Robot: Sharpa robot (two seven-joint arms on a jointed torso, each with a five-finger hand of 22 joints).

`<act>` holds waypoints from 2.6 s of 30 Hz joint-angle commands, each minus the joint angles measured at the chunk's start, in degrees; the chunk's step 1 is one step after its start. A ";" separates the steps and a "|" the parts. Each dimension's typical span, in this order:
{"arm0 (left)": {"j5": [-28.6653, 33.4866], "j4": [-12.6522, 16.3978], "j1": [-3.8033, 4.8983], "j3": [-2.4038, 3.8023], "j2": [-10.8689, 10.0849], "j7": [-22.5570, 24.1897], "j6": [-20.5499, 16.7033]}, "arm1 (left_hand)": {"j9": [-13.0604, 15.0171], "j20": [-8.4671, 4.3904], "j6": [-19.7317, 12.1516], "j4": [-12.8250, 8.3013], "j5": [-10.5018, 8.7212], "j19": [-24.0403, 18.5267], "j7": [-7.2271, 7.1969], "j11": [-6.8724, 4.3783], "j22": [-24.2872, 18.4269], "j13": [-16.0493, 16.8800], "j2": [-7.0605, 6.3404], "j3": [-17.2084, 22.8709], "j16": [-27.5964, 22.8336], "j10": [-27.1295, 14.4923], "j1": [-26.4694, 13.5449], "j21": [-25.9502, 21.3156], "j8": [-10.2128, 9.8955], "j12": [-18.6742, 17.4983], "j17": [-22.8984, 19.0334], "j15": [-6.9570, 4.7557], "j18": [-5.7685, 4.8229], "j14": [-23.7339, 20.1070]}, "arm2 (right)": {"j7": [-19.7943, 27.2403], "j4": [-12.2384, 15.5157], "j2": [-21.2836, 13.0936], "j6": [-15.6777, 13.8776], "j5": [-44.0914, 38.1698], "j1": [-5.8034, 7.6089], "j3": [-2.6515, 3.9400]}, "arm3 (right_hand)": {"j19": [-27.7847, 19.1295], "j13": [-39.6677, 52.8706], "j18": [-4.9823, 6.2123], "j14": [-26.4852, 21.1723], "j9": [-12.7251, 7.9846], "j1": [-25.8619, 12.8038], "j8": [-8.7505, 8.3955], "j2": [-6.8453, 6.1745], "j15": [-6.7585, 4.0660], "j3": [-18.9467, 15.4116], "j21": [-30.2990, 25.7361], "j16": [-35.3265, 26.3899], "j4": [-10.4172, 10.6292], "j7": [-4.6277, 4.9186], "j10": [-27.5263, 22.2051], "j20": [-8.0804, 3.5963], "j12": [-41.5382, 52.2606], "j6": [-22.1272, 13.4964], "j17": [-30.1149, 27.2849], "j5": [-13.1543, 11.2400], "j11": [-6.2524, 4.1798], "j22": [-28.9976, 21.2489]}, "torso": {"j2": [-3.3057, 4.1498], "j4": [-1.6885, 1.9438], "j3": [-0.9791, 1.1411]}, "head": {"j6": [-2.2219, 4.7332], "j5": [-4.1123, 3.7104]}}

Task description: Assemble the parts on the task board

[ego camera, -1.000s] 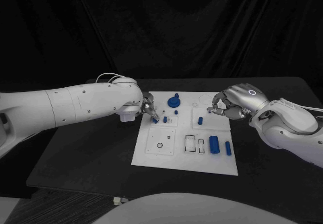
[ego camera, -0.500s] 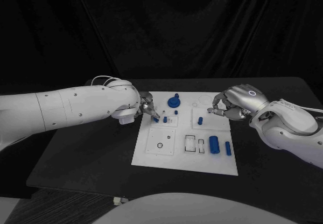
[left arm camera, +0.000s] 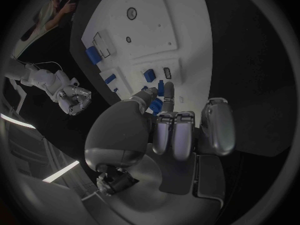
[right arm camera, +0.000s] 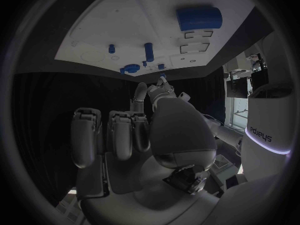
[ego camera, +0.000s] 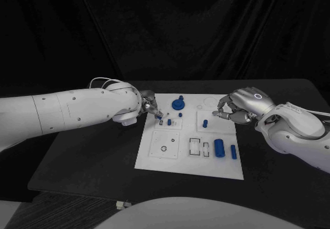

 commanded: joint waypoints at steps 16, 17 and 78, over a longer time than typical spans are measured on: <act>-1.23 -2.23 -0.95 0.00 1.31 1.68 -0.45 | 1.64 0.14 0.50 -0.92 1.84 -0.12 -0.90 -0.41 10.93 15.37 0.14 5.33 0.65 5.68 -0.41 -1.12 0.13 1.24 15.53 -0.68 1.02 6.64 | -0.96 0.03 -0.08 0.16 -0.10 -0.18 0.05 | 3.48 15.12 -1.03 5.64 0.85 1.07 -0.55 -0.09 -0.10 1.55 -0.96 0.34 0.29 0.10 6.45 -0.21 0.95 -0.19 14.08 1.55 -0.10 14.21 | 0.02 0.00 -0.01 | -0.01 -0.18; -1.24 -2.30 -1.09 0.00 1.37 1.63 -0.27 | 1.67 0.14 0.48 -0.80 1.74 -0.13 -0.90 -0.41 10.92 15.37 0.16 5.30 0.63 5.68 -0.56 -1.15 0.13 1.24 15.52 -0.67 1.02 6.64 | -0.97 0.03 -0.09 0.18 -0.10 -0.18 0.05 | 3.48 15.12 -1.03 5.64 0.85 1.07 -0.55 -0.09 -0.10 1.55 -0.96 0.34 0.29 0.10 6.45 -0.21 0.95 -0.19 14.08 1.55 -0.10 14.21 | 0.02 0.00 0.00 | -0.01 -0.35; -1.24 -2.84 -3.07 0.00 1.58 2.29 0.49 | 1.92 0.14 0.40 -0.56 1.46 -0.13 -1.01 -0.50 10.89 15.37 0.42 5.47 0.46 5.68 -0.76 -1.33 0.11 1.24 15.33 -0.72 1.05 6.59 | -1.44 0.02 0.02 0.94 -0.10 -0.22 0.05 | 3.42 15.12 -1.00 5.62 0.81 1.59 -0.83 -0.23 -0.10 1.81 -1.10 0.31 0.12 0.09 6.45 -0.20 0.95 -0.17 14.00 1.91 -0.09 14.16 | 0.03 -0.01 -0.01 | -0.01 -0.12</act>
